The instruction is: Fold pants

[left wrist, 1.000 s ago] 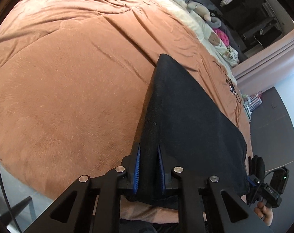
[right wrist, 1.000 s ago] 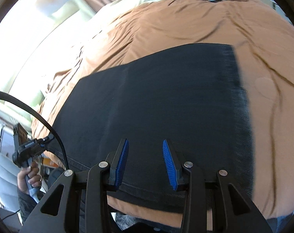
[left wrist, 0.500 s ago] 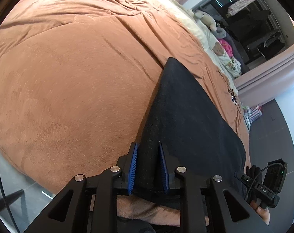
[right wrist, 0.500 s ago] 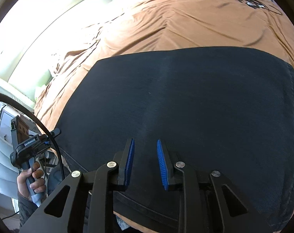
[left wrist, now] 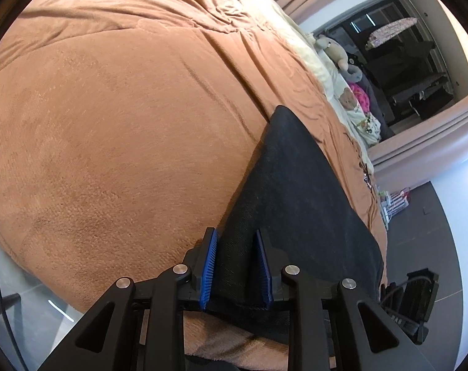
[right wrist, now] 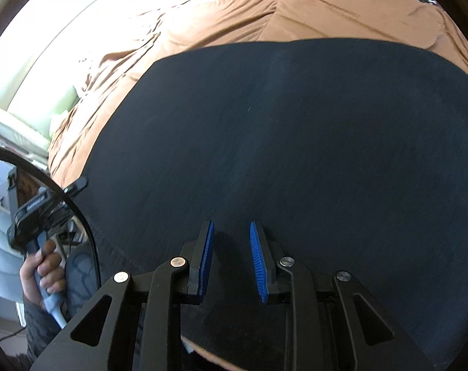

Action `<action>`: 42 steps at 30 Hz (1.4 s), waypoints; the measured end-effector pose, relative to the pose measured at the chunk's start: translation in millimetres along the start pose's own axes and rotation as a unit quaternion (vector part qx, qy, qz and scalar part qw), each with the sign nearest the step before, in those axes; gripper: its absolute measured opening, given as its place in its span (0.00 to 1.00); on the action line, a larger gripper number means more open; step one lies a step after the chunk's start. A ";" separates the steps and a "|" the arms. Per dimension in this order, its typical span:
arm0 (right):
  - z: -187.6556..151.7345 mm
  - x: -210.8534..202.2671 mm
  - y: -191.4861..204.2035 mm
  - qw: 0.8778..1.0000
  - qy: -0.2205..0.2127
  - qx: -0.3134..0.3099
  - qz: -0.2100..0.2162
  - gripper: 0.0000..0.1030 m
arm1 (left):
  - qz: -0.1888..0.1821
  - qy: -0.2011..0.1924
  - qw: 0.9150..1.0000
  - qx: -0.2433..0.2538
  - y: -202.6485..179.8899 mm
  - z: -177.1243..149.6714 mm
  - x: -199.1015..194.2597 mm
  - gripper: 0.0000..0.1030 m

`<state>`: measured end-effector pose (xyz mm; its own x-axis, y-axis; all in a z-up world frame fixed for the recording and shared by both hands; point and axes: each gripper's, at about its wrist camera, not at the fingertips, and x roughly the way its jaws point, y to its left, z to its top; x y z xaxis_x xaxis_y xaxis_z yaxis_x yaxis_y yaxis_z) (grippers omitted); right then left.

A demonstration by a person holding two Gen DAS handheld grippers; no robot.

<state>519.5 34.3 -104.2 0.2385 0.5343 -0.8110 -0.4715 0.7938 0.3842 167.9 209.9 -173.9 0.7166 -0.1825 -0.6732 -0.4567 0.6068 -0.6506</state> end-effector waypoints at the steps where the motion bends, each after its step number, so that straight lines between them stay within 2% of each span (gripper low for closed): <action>1: -2.9 1.8 1.6 1.000 0.006 -0.002 0.003 0.17 | 0.001 0.001 1.000 -0.002 0.4 0.1 0.4 0.25; 9: -18.9 17.2 19.2 0.998 0.051 -0.033 0.032 0.13 | 0.001 -0.003 1.000 -0.002 -2.6 -0.8 -1.6 0.25; 12: -18.4 21.4 27.0 0.997 0.057 -0.047 0.029 0.12 | 0.001 -0.004 1.000 -0.002 -3.2 -0.8 -1.1 0.25; 22: 9.2 41.5 28.0 0.999 0.024 -0.025 0.007 0.00 | 0.010 -0.012 1.000 0.000 -3.6 -1.3 -3.4 0.25; 33: 60.6 62.2 25.4 0.999 0.004 -0.014 -0.031 0.00 | 0.016 -0.009 1.000 -0.003 -4.6 0.5 0.1 0.25; 42: 93.2 79.9 28.0 0.997 -0.018 0.020 -0.076 0.00 | 0.018 -0.003 1.000 -0.006 -5.4 2.6 4.0 0.25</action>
<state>604.5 126.3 -117.1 0.3358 0.4157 -0.8452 -0.3935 0.8772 0.2752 174.6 207.9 -172.1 0.7029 -0.1567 -0.6938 -0.4879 0.6035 -0.6306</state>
